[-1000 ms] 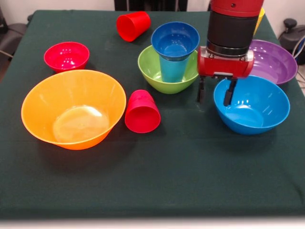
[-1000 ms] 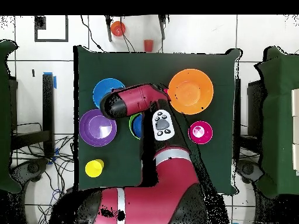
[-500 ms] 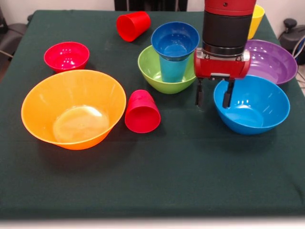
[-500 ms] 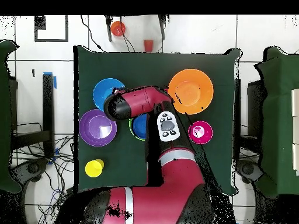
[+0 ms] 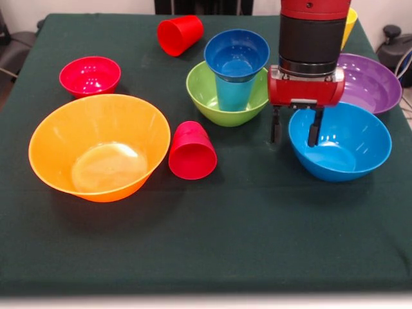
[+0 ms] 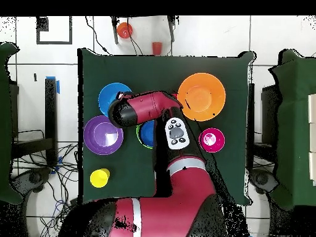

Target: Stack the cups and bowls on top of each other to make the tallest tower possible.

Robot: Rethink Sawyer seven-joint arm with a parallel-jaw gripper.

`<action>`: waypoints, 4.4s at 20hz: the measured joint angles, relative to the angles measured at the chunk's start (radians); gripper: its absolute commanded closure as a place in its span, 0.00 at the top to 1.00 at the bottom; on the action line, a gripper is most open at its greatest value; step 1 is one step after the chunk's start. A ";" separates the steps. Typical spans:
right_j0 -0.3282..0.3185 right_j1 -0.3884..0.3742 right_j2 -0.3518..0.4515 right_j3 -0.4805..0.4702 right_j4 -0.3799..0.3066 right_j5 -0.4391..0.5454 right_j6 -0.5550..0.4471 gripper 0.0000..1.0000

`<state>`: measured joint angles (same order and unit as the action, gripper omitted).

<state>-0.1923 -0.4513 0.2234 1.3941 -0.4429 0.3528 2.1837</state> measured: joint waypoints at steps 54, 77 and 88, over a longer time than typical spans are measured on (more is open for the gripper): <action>0.003 -0.001 0.027 0.000 0.014 -0.003 0.000 1.00; 0.062 0.058 -0.023 0.012 0.001 -0.112 0.000 1.00; 0.069 0.128 -0.047 0.011 0.002 -0.230 0.000 1.00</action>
<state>-0.1231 -0.3236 0.1763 1.4053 -0.4406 0.1227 2.1837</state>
